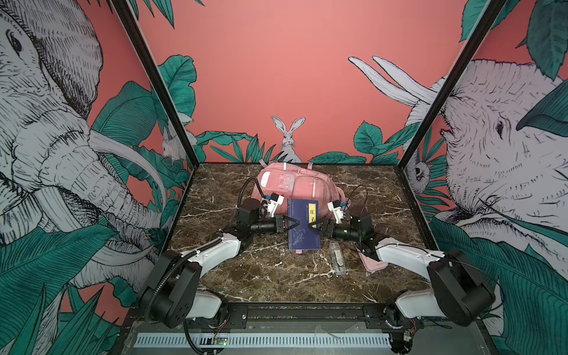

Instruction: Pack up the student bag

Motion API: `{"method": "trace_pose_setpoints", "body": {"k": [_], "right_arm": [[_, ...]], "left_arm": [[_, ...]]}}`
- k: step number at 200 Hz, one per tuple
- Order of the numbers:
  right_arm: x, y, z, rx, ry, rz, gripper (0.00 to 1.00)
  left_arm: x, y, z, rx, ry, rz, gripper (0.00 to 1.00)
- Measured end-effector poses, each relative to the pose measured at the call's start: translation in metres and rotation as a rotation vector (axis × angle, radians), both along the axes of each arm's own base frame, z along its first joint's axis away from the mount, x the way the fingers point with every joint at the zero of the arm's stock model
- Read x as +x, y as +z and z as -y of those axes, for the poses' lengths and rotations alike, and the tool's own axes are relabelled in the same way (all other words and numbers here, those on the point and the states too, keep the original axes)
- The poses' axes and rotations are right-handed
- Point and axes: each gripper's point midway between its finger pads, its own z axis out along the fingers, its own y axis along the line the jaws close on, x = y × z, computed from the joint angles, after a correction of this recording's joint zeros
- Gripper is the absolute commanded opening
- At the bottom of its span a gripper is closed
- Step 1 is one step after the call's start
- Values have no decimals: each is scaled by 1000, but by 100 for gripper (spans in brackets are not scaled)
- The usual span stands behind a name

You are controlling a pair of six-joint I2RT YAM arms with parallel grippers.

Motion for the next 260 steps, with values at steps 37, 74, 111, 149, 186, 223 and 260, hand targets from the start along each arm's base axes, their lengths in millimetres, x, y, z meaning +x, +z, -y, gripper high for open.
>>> {"method": "trace_pose_setpoints", "body": {"k": [37,74,111,149,186,223,260], "right_arm": [[2,13,-6,62,15,14,67],[0,24,-4,82,17,27,50],[-5,32,1,79,13,36,35],[-6,33,1,79,15,29,27],[-6,32,1,81,12,16,19],[-5,36,-1,86,13,21,13],[-3,37,-3,79,15,17,4]], "left_arm": [[1,0,-1,0,5,1,0],[3,-1,-2,3,9,4,0],[5,-9,-5,32,24,-2,0],[5,-14,-6,48,28,-11,0],[5,-14,-7,50,30,-14,0],[6,-16,-7,54,35,-16,0],[8,-17,-8,60,48,-18,0]]}}
